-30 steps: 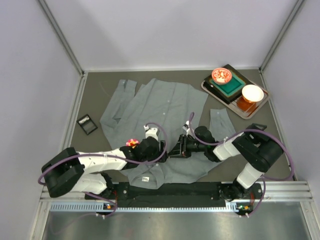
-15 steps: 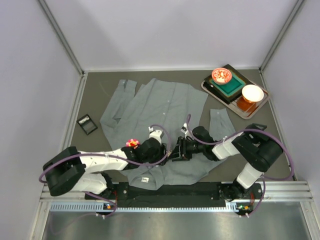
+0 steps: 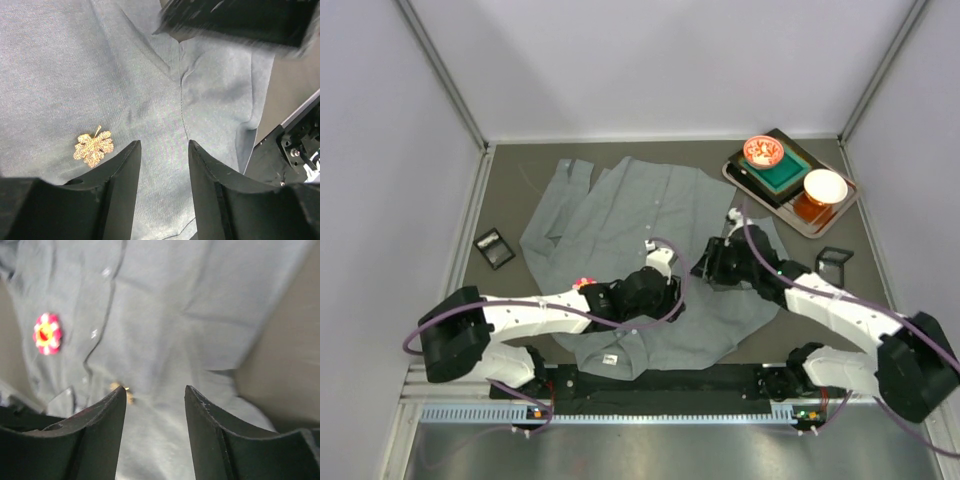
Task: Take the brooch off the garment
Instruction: Remove the brooch from the clothes.
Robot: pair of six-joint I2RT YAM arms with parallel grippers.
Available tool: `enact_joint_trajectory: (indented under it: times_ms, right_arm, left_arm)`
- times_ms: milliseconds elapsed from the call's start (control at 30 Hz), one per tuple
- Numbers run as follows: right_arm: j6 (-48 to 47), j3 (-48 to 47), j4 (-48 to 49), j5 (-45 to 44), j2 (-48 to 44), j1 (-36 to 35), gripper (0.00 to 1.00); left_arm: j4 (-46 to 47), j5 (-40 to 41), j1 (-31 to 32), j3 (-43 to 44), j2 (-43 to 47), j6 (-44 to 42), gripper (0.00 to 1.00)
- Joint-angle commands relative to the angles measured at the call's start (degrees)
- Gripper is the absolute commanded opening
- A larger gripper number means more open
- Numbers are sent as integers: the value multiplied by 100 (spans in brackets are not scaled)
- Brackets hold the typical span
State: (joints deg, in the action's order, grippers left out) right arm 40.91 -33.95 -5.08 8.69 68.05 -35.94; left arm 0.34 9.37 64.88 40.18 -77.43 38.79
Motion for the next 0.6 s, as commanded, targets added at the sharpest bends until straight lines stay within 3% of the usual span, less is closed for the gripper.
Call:
enact_joint_trajectory:
  times_ms: [0, 167, 333, 567]
  right_arm:
    - [-793, -365, -1732, -1386, -819, 254, 50]
    - [-961, -515, -2594, -2203, -1224, 447, 43]
    - [-1058, -516, -2603, -1950, -1593, 457, 43]
    - [-1085, -498, -2568, -1476, -1822, 457, 43]
  left_arm:
    - [-639, 748, 156, 358, -255, -47, 48]
    - [-974, 1094, 183, 569, -255, -169, 45]
    - [-1316, 1146, 209, 859, -545, -4, 51]
    - [-1642, 1567, 376, 1132, -1011, 182, 47]
